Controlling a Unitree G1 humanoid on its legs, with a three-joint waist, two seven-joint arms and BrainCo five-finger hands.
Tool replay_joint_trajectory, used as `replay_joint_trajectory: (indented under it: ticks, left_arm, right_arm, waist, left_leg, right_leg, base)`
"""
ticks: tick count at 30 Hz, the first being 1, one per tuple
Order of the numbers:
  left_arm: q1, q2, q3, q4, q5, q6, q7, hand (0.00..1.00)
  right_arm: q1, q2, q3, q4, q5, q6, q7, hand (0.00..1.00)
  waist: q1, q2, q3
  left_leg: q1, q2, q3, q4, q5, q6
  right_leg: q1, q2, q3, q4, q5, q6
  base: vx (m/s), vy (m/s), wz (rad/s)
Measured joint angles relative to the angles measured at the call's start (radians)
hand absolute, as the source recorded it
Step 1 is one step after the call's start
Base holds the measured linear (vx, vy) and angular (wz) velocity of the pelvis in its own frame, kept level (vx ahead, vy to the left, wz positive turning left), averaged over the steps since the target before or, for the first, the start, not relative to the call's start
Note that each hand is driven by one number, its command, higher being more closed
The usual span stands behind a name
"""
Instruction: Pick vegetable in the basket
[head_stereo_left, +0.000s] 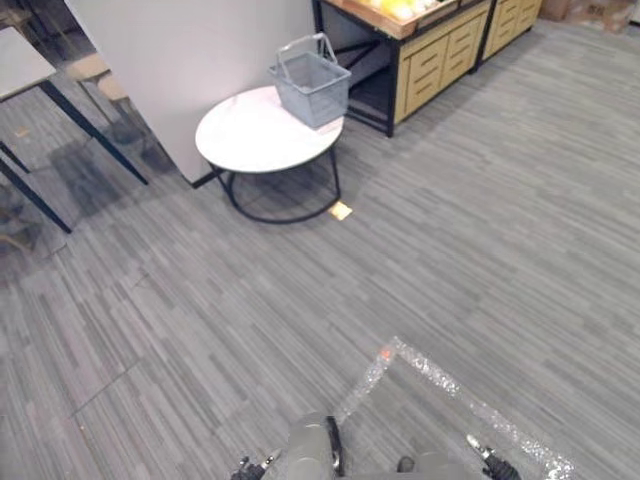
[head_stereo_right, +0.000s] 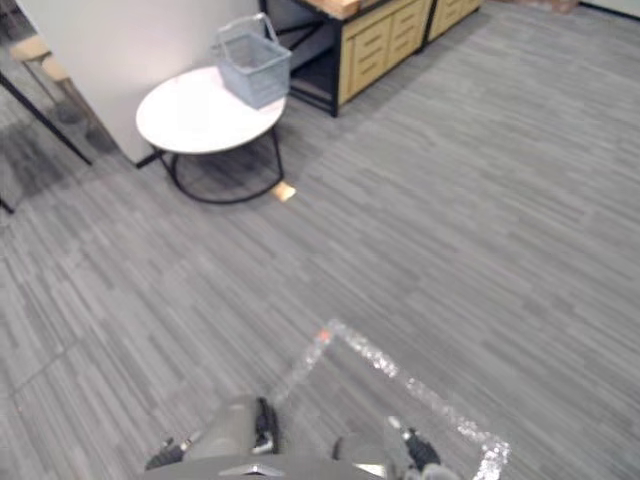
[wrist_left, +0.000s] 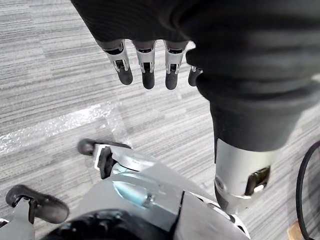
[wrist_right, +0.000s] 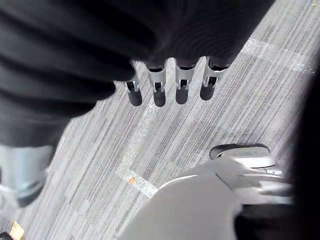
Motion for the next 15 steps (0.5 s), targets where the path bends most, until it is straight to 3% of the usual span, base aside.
replay_joint_trajectory:
  ticks: [1,3,5,6,7,8,10,12,13,15]
  left_arm:
    - [0.001,-0.001,0.0,0.0,0.0,0.0,0.0,0.0]
    - [0.009,0.0,0.03,-0.009,0.0,-0.003,-0.002,0.0]
    - [0.009,-0.002,0.025,-0.021,0.005,-0.004,0.003,0.0]
    - [0.012,0.007,0.026,-0.012,0.006,0.0,0.002,0.0]
    - [0.026,0.031,0.027,0.006,0.011,0.005,-0.001,0.0]
    - [0.035,0.044,0.026,0.015,0.016,0.003,0.003,0.0]
    - [0.034,0.06,-0.009,0.023,0.026,0.007,0.001,0.0]
    - [0.03,0.076,-0.054,0.03,0.05,0.01,-0.005,0.0]
    - [0.031,0.084,-0.082,0.03,0.055,0.01,-0.011,0.0]
    - [0.032,0.095,-0.113,0.02,0.055,0.009,-0.022,0.0]
  right_arm:
    - [0.001,-0.004,0.011,-0.006,0.0,0.0,-0.001,0.0]
    - [-0.005,-0.003,0.051,-0.013,0.0,0.004,-0.011,0.0]
    - [-0.024,0.004,0.039,-0.029,-0.002,-0.005,-0.01,0.0]
    - [-0.031,0.004,0.039,-0.023,-0.002,-0.005,-0.009,0.0]
    - [-0.037,0.019,0.036,-0.004,-0.003,-0.005,-0.009,0.0]
    - [-0.042,0.04,0.02,0.012,-0.003,-0.008,0.001,0.0]
    - [-0.036,0.054,-0.022,0.015,-0.005,-0.019,0.012,0.0]
    - [-0.024,0.048,-0.076,0.044,-0.032,-0.016,0.013,0.0]
    - [-0.004,0.049,-0.077,0.046,-0.035,-0.016,0.013,0.0]
    - [0.014,0.05,-0.073,0.047,-0.04,-0.015,0.028,0.0]
  waist:
    - [0.003,0.002,0.0]
    - [0.006,-0.018,0.003]
    - [0.023,-0.025,-0.008]
    - [0.029,-0.035,-0.01]
    - [0.031,-0.07,-0.038]
    - [0.025,-0.097,-0.073]
    - [0.01,-0.099,-0.079]
    - [0.007,-0.097,-0.078]
    - [0.002,-0.089,-0.073]
    - [-0.018,-0.089,-0.074]
  left_leg:
    - [0.002,0.003,0.0,-0.029,0.036,0.003]
    - [-0.034,0.004,0.025,0.006,-0.032,-0.007]
    - [-0.093,0.022,0.033,-0.184,0.028,-0.044]
    - [-0.096,0.023,0.049,-0.173,0.071,-0.034]
    - [-0.084,-0.021,0.08,-0.162,0.018,0.005]
    - [-0.084,-0.05,0.115,-0.148,-0.024,0.036]
    - [-0.031,-0.085,0.134,-0.151,-0.06,0.083]
    - [0.104,-0.131,0.142,-0.233,-0.097,0.102]
    - [0.18,-0.149,0.143,-0.278,-0.113,0.107]
    - [0.277,-0.168,0.141,-0.334,-0.118,0.11]
  right_leg:
    - [0.008,-0.003,0.004,0.008,-0.013,0.007]
    - [0.043,-0.035,0.017,-0.017,-0.058,0.002]
    - [0.077,-0.068,0.019,-0.094,-0.078,0.003]
    - [0.092,-0.087,0.033,-0.099,-0.092,0.008]
    - [0.1,-0.141,0.054,-0.089,-0.104,-0.011]
    - [0.053,-0.164,0.103,-0.002,-0.063,0.022]
    - [-0.009,-0.177,0.147,0.181,0.023,0.038]
    - [-0.086,-0.181,0.196,0.448,0.226,0.091]
    - [-0.142,-0.174,0.204,0.619,0.304,0.158]
    - [-0.231,-0.173,0.153,0.826,0.31,0.177]
  base:
    - [0.41,0.297,-0.1]
    - [0.39,0.308,0.09]
    - [0.39,0.362,-0.16]
    - [0.45,0.427,-0.29]
    - [0.56,0.36,-0.24]
    - [0.72,0.404,-0.11]
    - [0.62,0.327,-0.02]
    - [0.6,0.325,-0.06]
    - [0.46,0.233,0.04]
    - [0.43,0.151,0.12]
